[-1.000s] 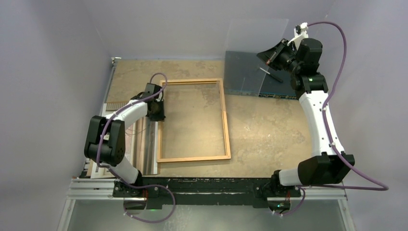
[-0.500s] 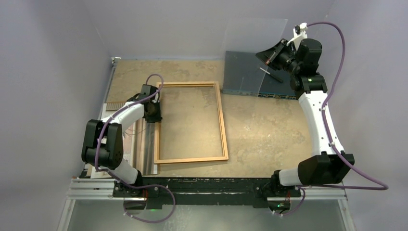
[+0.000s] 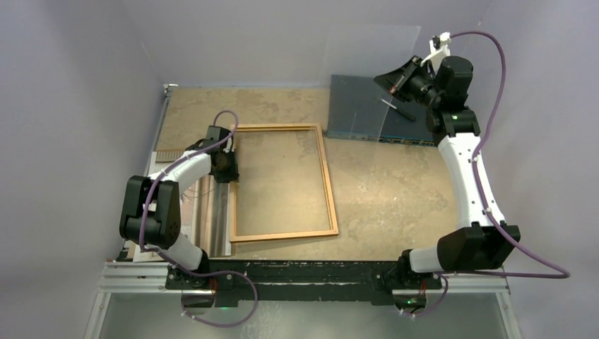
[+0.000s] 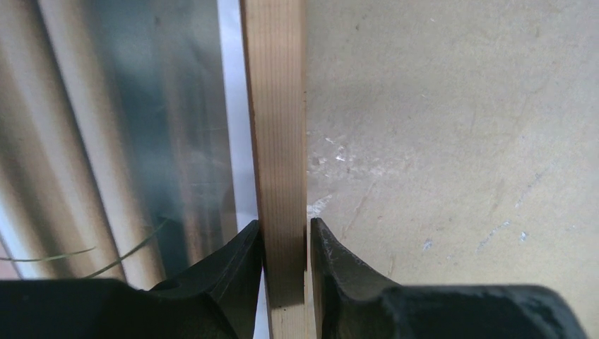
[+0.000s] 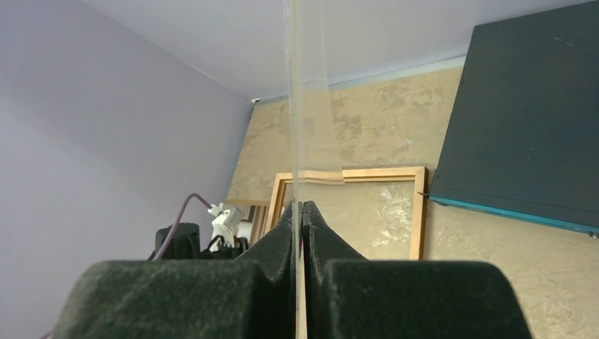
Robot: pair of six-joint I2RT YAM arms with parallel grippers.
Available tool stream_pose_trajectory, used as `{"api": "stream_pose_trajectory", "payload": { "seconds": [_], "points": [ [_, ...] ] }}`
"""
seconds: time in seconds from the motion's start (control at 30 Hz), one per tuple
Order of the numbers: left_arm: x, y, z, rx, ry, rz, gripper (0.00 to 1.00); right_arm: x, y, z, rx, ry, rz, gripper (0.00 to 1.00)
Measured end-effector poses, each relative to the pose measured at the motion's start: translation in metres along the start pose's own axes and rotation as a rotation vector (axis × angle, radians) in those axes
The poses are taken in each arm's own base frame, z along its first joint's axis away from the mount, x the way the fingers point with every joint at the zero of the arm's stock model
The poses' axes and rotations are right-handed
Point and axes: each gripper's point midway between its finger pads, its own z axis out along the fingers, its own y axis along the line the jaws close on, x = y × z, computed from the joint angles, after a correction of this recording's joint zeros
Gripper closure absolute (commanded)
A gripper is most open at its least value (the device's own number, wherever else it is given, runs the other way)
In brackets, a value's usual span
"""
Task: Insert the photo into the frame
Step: Place the photo frame at the center of the board, then place the photo frame item in the photo frame.
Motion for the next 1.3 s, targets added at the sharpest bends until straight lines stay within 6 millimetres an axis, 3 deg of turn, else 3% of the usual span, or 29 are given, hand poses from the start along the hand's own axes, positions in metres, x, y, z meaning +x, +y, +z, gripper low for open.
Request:
{"api": "stream_pose_trajectory", "payload": {
  "seconds": [0.13, 0.37, 0.57, 0.77, 0.97, 1.1, 1.17, 1.23, 1.3],
  "points": [
    [0.008, -0.01, 0.001, 0.061, 0.027, -0.028, 0.59, 0.0, 0.002, 0.002, -0.016, 0.005, 0.004, 1.0],
    [0.005, -0.018, -0.001, 0.102, 0.02, -0.034, 0.55, 0.005, 0.001, 0.008, -0.023, 0.022, 0.014, 1.0],
    [-0.019, -0.024, -0.016, 0.118, -0.032, -0.005, 0.53, 0.029, 0.007, 0.025, -0.039, 0.089, 0.021, 1.0],
    [-0.078, -0.032, -0.057, 0.174, -0.175, 0.03, 0.53, 0.065, 0.024, 0.047, -0.064, 0.202, 0.025, 1.0],
    [-0.138, -0.026, -0.113, 0.306, -0.312, 0.121, 0.52, 0.075, 0.069, 0.041, -0.197, 0.265, -0.002, 1.0],
    [-0.148, -0.029, -0.143, 0.449, -0.348, 0.221, 0.44, 0.079, 0.101, 0.025, -0.36, 0.313, -0.025, 1.0],
    [-0.145, -0.028, -0.155, 0.526, -0.355, 0.243, 0.3, 0.083, 0.112, 0.019, -0.444, 0.34, -0.025, 1.0],
    [-0.141, -0.03, -0.169, 0.615, -0.368, 0.252, 0.21, 0.092, 0.116, 0.015, -0.516, 0.363, -0.001, 1.0],
    [-0.136, -0.036, -0.19, 0.726, -0.41, 0.255, 0.18, 0.106, 0.113, 0.012, -0.566, 0.398, 0.035, 1.0]
  ]
}}
